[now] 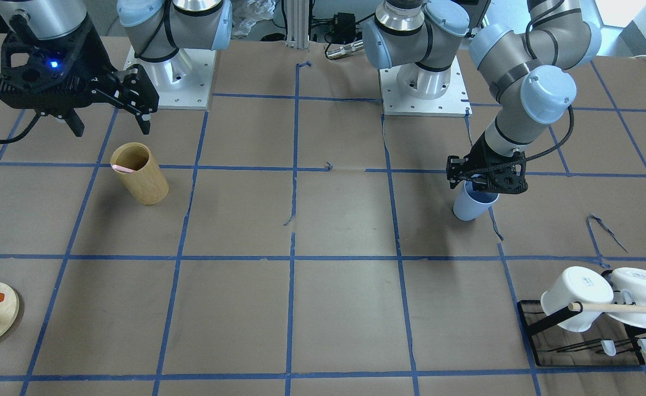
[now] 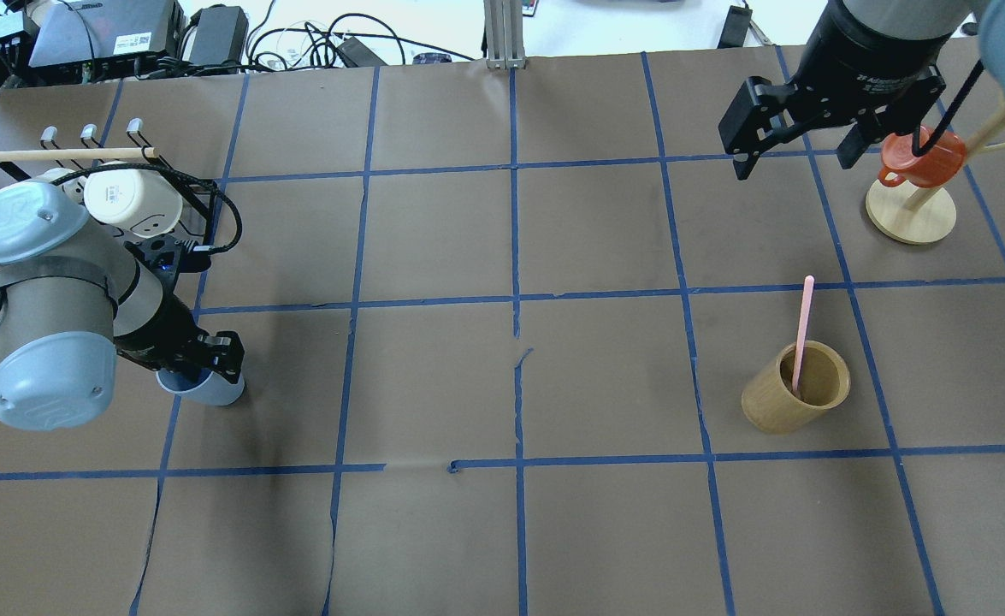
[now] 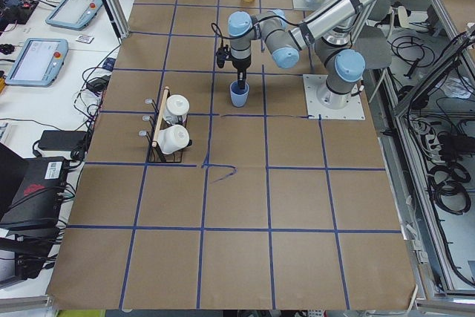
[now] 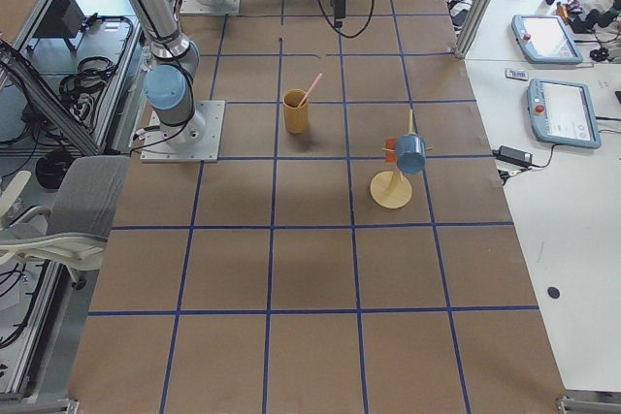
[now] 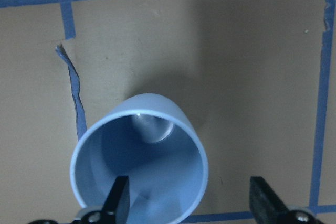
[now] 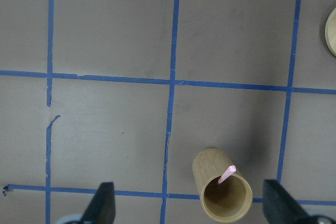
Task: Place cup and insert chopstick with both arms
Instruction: 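Carry the blue cup to table center while right gripper descends to chopstick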
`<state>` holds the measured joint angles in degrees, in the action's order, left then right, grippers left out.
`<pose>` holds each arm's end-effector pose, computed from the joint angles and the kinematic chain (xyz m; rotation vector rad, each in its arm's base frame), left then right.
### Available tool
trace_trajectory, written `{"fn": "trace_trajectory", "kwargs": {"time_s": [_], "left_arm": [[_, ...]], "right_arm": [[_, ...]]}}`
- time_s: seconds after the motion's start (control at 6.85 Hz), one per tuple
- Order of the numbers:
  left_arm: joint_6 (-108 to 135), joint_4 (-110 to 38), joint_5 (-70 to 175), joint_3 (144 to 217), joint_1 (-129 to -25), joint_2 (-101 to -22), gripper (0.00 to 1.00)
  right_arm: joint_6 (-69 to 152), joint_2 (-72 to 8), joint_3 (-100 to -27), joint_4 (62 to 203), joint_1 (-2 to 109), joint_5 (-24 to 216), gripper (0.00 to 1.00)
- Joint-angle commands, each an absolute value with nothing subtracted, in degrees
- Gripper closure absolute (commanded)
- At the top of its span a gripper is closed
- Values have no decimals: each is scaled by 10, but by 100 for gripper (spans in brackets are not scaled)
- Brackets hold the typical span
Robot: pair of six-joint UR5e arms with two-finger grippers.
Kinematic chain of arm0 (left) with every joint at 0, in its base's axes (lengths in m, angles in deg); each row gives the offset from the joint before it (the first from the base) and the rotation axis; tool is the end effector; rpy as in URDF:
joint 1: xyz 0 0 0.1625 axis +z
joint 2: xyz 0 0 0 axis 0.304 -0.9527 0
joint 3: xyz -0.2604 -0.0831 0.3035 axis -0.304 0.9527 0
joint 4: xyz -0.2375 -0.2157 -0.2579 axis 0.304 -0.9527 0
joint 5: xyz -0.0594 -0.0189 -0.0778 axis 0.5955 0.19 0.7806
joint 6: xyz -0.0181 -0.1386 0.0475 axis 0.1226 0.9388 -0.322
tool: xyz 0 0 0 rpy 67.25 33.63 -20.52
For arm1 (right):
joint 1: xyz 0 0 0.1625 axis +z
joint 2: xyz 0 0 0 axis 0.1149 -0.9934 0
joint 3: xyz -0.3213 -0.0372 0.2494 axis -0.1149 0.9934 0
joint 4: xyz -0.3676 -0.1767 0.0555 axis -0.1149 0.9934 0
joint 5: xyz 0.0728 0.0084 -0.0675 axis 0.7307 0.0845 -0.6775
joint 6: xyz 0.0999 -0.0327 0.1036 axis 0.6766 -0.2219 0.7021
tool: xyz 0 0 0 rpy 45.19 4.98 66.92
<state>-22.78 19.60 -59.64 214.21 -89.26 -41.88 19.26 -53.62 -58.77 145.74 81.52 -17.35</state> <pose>0.0034 -0.4264 0.1936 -0.0824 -3.1174 -0.1384 0.1172 -0.4919 0.4498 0.1038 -3.1348 0.0884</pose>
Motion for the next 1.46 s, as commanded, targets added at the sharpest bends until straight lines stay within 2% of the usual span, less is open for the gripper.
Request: {"fn": "trace_trajectory", "kwargs": {"time_s": [0.0, 0.15, 0.44, 0.88, 1.31], "left_arm": [[-228, 212, -599, 2140, -894, -429, 100], [-227, 217, -600, 2135, -899, -429, 100], [-138, 187, -594, 2052, -936, -448, 100], [172, 145, -579, 1893, -1133, -548, 100], [372, 168, -539, 1752, -1253, -659, 100]], "right_arm": [[162, -538, -654, 1516, 790, -180, 0], [132, -542, -690, 1546, 779, -186, 0], [91, -542, -736, 1606, 751, -187, 0], [54, -554, -827, 1662, 750, -232, 1], [46, -554, -844, 1657, 750, -193, 0]]}}
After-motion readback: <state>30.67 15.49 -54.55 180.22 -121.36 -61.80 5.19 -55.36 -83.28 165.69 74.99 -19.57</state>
